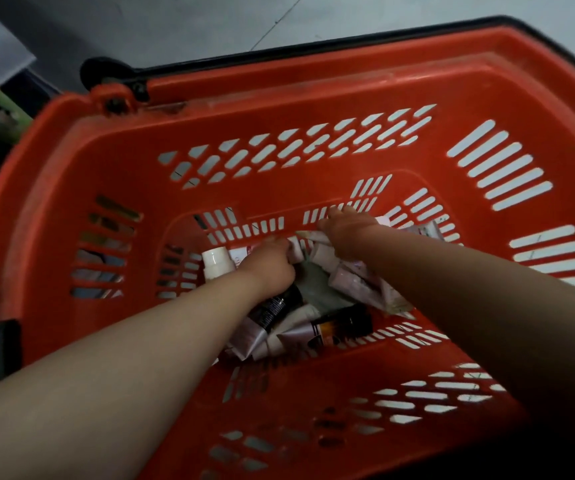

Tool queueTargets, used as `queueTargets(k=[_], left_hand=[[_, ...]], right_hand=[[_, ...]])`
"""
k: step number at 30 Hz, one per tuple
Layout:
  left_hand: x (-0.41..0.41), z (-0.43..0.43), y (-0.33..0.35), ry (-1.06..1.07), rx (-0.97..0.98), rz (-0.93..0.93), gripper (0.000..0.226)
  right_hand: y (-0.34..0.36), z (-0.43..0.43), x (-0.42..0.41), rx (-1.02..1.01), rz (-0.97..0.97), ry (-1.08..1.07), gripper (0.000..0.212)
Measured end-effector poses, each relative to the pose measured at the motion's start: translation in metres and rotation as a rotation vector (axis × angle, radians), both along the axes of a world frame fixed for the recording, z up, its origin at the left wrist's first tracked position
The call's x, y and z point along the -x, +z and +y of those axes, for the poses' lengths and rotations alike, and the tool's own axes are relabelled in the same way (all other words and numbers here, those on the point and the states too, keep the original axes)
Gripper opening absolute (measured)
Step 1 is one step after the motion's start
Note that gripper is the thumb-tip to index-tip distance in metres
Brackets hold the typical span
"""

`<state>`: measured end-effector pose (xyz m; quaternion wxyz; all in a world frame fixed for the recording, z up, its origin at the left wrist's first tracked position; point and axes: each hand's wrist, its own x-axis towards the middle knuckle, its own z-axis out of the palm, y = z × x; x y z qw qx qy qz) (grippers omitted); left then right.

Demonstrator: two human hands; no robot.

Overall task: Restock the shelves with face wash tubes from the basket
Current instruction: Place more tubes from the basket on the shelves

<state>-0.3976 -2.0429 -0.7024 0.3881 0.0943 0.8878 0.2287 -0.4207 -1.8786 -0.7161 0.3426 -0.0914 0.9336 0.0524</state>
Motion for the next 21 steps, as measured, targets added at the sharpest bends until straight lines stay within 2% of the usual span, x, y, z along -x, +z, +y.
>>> queueTargets(k=[2,5,8,12,17,21], left_hand=[[0.0,-0.002,-0.001,0.025,-0.018,0.0,0.048],[0.001,-0.002,0.002,0.109,-0.068,-0.029,0.04],[0.004,-0.001,0.01,0.204,-0.151,-0.08,0.032],[0.004,-0.004,0.046,0.295,-0.271,-0.102,0.02],[-0.01,-0.024,0.118,0.379,-0.471,-0.018,0.022],[-0.034,-0.055,0.178,0.42,-0.591,0.056,0.027]], right_hand=[[-0.002,0.0,-0.001,0.023,-0.007,-0.026,0.061],[0.003,0.0,0.0,0.196,-0.013,-0.252,0.05],[0.03,-0.001,0.003,0.457,-0.033,-0.462,0.037],[0.076,-0.014,-0.002,0.847,-0.055,-0.672,0.036],[0.15,-0.041,-0.011,1.079,-0.053,-0.698,0.033],[0.219,-0.066,-0.041,1.212,0.032,-0.691,0.029]])
